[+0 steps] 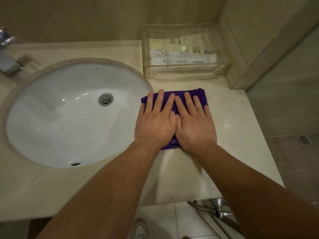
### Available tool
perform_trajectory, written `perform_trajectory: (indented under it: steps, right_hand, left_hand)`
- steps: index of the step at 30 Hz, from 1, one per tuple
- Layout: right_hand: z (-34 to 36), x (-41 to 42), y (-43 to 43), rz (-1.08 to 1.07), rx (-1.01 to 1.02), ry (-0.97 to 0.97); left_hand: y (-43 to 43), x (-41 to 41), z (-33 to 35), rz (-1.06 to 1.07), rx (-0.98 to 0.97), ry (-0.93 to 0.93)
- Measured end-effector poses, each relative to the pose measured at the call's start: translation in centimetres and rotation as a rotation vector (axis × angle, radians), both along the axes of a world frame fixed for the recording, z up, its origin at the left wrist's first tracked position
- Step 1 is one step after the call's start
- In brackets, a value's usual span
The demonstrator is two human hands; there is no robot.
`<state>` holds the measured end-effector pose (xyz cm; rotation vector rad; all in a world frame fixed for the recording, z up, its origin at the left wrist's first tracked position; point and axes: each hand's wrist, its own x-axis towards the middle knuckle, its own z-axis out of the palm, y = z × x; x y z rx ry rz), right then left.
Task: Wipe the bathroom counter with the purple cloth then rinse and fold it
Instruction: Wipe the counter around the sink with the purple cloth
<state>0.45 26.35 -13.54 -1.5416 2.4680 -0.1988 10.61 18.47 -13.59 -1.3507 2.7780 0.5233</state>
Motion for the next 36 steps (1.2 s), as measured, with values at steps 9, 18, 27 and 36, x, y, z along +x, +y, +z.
perform_trajectory:
  steps: [9,18,27,36]
  right_hand:
    - [0.0,1.6,3.9,0.043,0.003,-0.017]
    - [0.2,2.0,8.8,0.077,0.013,-0.015]
    - [0.3,1.6,12.3,0.094,0.011,-0.034]
    - [0.5,0.5,15.4,0.085,0.017,-0.032]
  left_hand:
    - [3.9,1.8,-0.1,0.029,-0.07,-0.039]
    - [9.3,2.3,0.0,0.054,-0.117,-0.086]
    - [13.0,2.1,-0.1,0.069,-0.128,-0.097]
    - [16.1,0.6,-0.2,0.07,-0.143,-0.091]
